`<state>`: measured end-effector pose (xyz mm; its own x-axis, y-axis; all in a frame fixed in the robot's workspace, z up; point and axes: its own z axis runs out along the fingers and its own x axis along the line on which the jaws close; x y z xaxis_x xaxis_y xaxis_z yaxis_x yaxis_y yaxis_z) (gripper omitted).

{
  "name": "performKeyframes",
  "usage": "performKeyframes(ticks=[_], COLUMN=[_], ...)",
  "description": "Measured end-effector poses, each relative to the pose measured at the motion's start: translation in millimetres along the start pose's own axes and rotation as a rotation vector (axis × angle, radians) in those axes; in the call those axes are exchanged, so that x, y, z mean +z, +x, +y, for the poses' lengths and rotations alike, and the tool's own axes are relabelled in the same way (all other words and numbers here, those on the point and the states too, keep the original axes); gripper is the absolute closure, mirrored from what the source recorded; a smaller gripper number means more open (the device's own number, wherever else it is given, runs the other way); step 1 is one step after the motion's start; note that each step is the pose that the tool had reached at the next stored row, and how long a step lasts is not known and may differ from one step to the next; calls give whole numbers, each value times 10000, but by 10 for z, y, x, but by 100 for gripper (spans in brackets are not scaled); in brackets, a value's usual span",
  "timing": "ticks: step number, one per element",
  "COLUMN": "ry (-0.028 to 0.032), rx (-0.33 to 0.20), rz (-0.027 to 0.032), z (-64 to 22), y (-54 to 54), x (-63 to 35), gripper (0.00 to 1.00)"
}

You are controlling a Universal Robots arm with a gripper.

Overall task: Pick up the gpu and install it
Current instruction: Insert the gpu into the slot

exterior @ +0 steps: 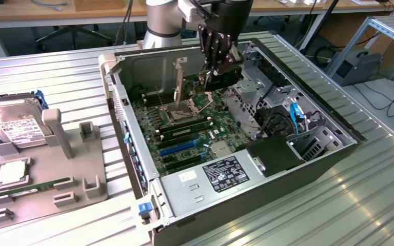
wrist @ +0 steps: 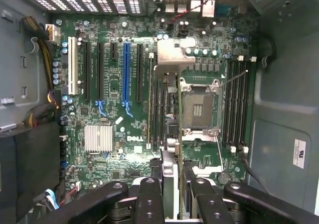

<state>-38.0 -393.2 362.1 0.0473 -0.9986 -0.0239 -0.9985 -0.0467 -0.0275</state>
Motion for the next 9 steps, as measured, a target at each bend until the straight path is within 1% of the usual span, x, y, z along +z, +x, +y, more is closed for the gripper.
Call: performKeyframes(ticks=[5,6,9], ry=[0,2,10], rx=[-9,43,425], rz=[-2,-1,20], z=[-1,-1,-1], y=[0,0,0], x=[0,1,1], gripper=[73,73,73])
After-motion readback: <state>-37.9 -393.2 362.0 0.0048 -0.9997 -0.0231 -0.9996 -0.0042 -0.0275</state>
